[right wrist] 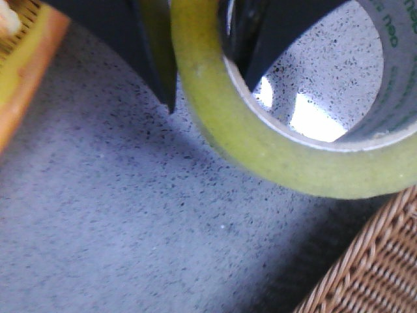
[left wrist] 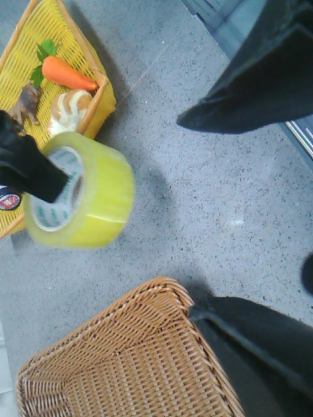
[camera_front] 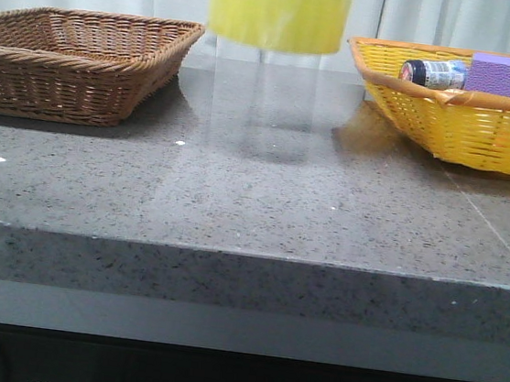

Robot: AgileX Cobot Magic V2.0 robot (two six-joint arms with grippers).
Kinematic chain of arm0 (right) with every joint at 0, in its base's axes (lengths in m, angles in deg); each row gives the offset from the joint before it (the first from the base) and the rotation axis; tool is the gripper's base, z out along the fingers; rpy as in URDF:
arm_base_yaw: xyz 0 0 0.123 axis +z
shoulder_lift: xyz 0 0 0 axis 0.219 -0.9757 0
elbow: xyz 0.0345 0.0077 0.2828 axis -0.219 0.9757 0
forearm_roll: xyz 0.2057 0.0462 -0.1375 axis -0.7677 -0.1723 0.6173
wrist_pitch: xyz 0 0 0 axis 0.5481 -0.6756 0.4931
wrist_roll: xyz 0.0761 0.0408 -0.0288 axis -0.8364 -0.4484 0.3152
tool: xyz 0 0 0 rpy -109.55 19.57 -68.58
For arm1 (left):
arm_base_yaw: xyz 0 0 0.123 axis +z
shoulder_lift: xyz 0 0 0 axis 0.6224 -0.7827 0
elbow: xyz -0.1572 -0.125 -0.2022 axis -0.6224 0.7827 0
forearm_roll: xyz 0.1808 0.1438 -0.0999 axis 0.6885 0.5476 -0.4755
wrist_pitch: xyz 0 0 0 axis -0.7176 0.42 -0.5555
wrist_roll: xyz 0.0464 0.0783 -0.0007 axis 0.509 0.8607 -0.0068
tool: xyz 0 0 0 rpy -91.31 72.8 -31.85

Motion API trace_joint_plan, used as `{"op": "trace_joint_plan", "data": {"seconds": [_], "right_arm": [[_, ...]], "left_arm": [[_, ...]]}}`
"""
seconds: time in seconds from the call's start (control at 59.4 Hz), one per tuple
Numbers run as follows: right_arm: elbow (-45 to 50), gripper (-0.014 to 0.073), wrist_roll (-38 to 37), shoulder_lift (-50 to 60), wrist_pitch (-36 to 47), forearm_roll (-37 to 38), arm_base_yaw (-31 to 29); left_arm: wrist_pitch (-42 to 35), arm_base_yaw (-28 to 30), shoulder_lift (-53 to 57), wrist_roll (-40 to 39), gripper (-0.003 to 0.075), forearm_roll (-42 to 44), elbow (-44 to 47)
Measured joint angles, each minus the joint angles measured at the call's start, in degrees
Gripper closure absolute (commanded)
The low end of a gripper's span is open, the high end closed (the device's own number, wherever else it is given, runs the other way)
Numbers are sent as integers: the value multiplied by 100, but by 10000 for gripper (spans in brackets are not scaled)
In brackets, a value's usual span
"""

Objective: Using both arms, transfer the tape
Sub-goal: 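Lift the tape roll out and lower it onto the table center, then open the right gripper and withdraw it upward from the tape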

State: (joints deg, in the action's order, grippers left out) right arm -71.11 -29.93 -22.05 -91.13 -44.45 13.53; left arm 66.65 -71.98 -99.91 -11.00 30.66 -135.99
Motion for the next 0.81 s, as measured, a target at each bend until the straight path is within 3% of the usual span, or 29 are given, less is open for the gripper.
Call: {"op": "trace_joint_plan", "data": {"seconds": [0.623,0.808], "right_arm": [[374,452,15,-783,474,394,125],[374,258,15,-820,497,394,125]], "left_arm": [[0,0,0,0,209,0,0],[0,0,0,0,209,0,0]]}}
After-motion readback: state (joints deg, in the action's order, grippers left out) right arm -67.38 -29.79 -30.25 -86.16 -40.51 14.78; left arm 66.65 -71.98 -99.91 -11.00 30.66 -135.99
